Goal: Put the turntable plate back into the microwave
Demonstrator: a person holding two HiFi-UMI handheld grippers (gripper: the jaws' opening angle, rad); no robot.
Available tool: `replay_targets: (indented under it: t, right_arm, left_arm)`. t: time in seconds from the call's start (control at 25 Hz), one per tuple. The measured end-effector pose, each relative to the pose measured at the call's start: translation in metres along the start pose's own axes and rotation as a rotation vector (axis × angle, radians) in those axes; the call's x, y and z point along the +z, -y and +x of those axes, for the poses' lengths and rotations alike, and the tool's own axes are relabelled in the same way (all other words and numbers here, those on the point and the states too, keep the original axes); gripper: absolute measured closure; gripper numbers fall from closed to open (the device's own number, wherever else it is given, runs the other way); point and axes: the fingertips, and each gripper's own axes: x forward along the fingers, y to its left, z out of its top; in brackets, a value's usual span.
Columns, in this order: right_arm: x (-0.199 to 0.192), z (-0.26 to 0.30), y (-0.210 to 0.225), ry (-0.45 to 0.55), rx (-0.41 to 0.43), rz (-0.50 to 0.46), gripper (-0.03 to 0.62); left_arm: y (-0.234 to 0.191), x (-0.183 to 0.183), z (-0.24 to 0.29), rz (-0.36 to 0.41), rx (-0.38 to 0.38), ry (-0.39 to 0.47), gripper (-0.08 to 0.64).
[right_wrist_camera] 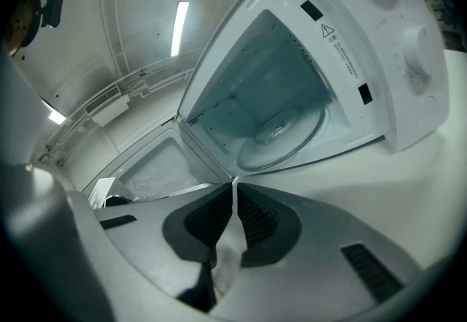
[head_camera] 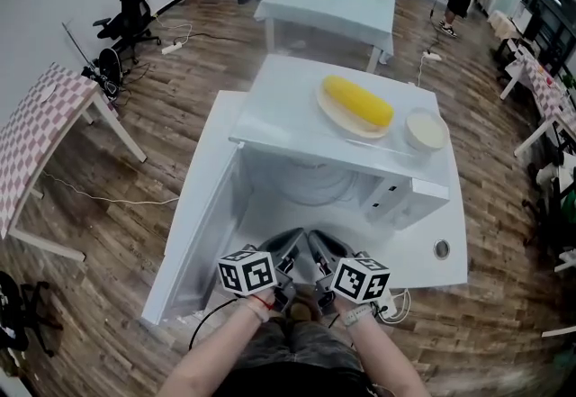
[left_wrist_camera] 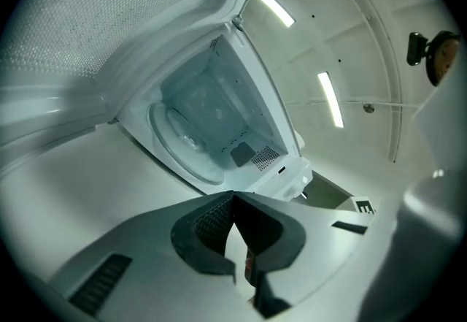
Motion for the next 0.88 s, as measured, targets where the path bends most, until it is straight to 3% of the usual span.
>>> replay_targets:
  t: [0.88]
  right_arm:
    - [0.0068, -0.0059, -0.0094, -0.080, -0.005, -0.021, 0.554]
  left_arm:
    - [0.0094, 0.0055, -0.0077, 0.009, 0.034, -0.028, 0.548]
